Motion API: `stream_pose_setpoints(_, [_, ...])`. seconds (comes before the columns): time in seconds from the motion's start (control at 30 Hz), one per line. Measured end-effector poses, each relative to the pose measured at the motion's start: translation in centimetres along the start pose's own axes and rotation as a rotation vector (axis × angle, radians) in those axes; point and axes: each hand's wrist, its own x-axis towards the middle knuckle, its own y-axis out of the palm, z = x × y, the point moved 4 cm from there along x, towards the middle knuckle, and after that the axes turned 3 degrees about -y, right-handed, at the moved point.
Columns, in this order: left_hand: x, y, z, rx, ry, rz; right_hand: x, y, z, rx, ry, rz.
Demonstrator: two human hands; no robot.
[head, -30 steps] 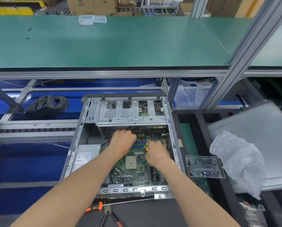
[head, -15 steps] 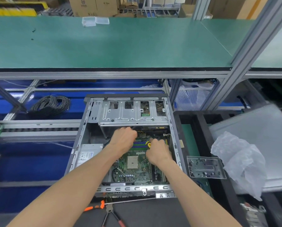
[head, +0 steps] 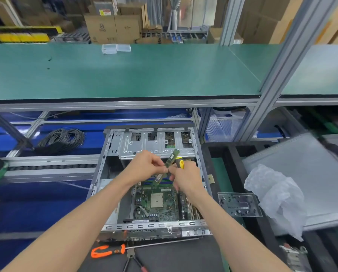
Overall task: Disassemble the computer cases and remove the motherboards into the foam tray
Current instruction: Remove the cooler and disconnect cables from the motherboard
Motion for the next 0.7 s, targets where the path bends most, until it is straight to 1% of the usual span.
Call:
stream_pose_setpoints(0.17, [0.2, -0.6, -3.0, -0.196, -0.025, 0.001, -0.5, -2.6, 2.2, 0.209, -0.043, -0.04])
stream_pose_setpoints(0.3, [0.7, 0.2, -5.7, -0.3, -0.036, 0.04, 0.0, -5.7, 3.7, 0.264, -0.06, -0.039])
stream_pose_setpoints(0.4, [1.2, 1.2, -6.8, -0.334, -0.043, 0.043, 0.8, -9.1, 3.8, 0.208, -0.057, -0.059])
stream_pose_setpoints(0.47, [1.6, 1.8, -6.9, -0.338, -0.044, 0.016, 1.4, -11.8, 3.0, 0.147, -0.034, -0.076])
stream_pose_setpoints(0.6, [2.4, 3.2, -5.8, -0.289, -0.071, 0.002, 2.4, -16.2, -1.0, 0.013, 0.098, -0.074])
stream_pose_setpoints(0.7, [2.7, 4.1, -4.5, -0.283, -0.103, 0.039, 2.6, -16.7, -4.7, -0.148, 0.183, -0.006])
